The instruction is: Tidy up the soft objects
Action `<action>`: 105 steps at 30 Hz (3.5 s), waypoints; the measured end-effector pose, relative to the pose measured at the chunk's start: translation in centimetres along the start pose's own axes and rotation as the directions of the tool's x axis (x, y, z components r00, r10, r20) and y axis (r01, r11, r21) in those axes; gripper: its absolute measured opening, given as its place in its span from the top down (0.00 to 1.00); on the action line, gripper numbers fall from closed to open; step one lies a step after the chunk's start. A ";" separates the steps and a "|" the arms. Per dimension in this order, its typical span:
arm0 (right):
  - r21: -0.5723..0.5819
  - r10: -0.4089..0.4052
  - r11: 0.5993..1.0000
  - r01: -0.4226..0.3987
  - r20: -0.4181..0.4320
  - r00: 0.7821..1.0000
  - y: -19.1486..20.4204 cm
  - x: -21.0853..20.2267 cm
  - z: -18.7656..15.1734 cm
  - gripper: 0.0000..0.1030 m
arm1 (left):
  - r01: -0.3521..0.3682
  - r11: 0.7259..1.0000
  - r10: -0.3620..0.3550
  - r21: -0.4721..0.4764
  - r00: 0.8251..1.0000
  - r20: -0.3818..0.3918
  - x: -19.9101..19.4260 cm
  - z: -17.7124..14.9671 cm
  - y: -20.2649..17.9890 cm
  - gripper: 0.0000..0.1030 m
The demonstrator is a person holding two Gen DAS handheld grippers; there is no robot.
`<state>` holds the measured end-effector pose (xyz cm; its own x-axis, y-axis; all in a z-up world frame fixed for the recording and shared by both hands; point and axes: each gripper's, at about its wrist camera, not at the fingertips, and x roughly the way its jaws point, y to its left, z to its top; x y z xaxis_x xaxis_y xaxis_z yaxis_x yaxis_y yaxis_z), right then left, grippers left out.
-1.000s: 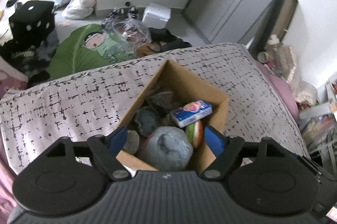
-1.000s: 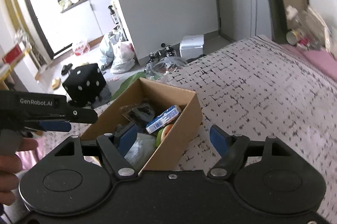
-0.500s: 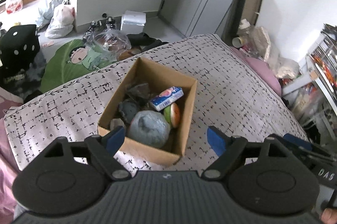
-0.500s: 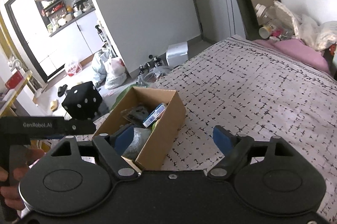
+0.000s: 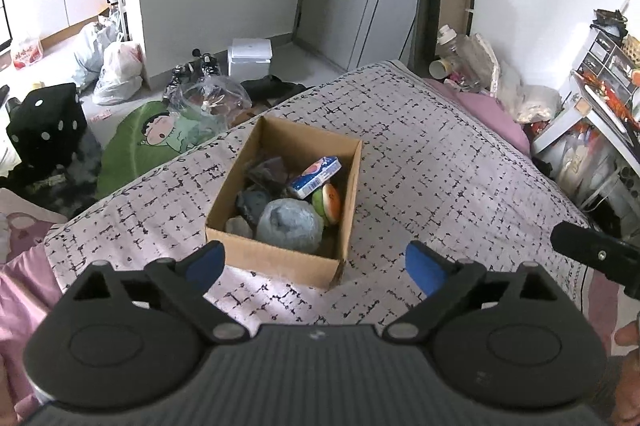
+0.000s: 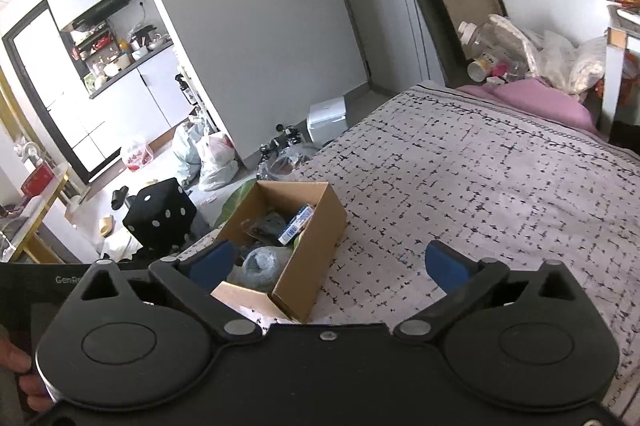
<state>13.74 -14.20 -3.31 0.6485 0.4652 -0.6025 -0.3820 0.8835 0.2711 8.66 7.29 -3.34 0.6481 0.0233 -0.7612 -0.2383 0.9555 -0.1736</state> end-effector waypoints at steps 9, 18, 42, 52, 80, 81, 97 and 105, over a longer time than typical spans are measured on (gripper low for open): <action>-0.016 -0.040 0.999 0.040 0.004 0.999 0.9 -3.0 -0.9 0.00 | -0.009 0.999 0.007 0.053 0.999 0.046 -3.2 -1.3 -0.5 0.00; -0.027 -0.113 0.993 0.114 0.035 0.993 1.7 -6.0 -2.1 0.00 | 0.003 0.996 -0.012 0.084 0.994 0.107 -6.5 -3.0 -0.5 0.00; -0.026 -0.178 0.983 0.181 0.087 0.980 2.5 -11.5 -5.7 0.00 | 0.027 0.991 -0.053 0.131 0.979 0.199 -11.9 -6.9 -0.5 0.00; -0.037 -0.161 0.986 0.164 0.074 0.984 3.1 -11.1 -6.1 0.00 | 0.031 0.993 -0.053 0.111 0.979 0.195 -12.0 -7.4 0.2 0.00; -0.028 -0.184 0.982 0.187 0.079 0.980 3.1 -11.4 -6.0 0.00 | 0.027 0.994 -0.046 0.106 0.982 0.182 -11.7 -7.6 0.6 0.00; -0.023 -0.183 0.982 0.185 0.077 0.980 3.1 -11.4 -6.0 0.00 | 0.025 0.994 -0.044 0.107 0.982 0.183 -11.7 -7.6 0.6 0.00; -0.025 -0.188 0.981 0.190 0.071 0.980 3.3 -11.3 -6.0 0.00 | 0.025 0.994 -0.045 0.107 0.982 0.183 -11.7 -7.6 0.6 0.00; -0.014 -0.179 0.983 0.181 0.067 0.982 3.2 -11.2 -6.1 0.00 | 0.024 0.994 -0.043 0.105 0.983 0.179 -11.5 -7.7 0.7 0.00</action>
<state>1.25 -16.88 -0.25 0.7490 0.3017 -0.5899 -0.2674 0.9522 0.1475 -4.52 5.40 0.47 0.7770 0.0345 -0.6285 -0.1449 0.9815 -0.1252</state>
